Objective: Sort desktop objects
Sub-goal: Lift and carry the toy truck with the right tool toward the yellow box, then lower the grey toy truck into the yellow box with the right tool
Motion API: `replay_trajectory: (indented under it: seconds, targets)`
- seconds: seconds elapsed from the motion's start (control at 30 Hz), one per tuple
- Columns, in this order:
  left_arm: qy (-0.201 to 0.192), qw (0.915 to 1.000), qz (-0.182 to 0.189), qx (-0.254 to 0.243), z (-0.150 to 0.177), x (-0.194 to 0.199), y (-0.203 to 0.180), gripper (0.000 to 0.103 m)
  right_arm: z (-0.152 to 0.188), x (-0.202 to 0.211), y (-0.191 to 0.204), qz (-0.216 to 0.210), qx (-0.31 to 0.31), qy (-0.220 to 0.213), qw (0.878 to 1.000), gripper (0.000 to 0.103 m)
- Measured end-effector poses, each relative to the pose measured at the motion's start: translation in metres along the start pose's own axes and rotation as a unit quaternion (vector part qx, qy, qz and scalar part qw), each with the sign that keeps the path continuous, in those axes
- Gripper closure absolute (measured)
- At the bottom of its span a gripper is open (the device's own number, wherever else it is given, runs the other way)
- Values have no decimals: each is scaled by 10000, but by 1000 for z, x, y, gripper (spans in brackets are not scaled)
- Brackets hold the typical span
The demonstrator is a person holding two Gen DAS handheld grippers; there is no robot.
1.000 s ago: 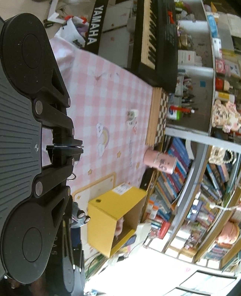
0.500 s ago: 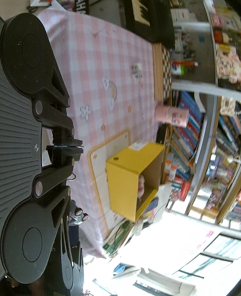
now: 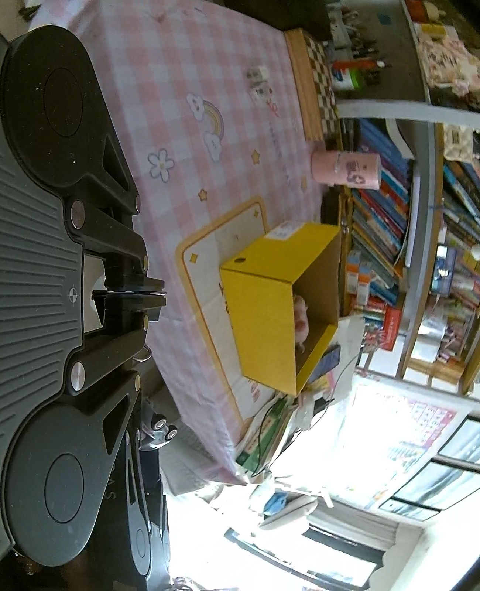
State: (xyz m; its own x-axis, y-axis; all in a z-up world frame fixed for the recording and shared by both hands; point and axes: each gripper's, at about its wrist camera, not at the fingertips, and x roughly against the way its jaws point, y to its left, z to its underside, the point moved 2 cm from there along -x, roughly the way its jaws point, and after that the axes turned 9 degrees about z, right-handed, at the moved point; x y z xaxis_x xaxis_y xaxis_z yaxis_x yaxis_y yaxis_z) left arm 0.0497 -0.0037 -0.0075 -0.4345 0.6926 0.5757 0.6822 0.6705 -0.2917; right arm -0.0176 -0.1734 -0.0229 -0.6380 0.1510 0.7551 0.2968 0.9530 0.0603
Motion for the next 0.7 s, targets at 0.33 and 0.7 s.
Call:
replay_trajectory:
  seconds: [0.33,0.7]
  targets:
    - [61,10000,16,-42,-13,-19,-3,103,-14,-12,-12,0,-22,16,10000,42]
    - [73,9999,16,-155,-38,-50,-15,103,-43,-33,-35,-42,12,62,10000,42]
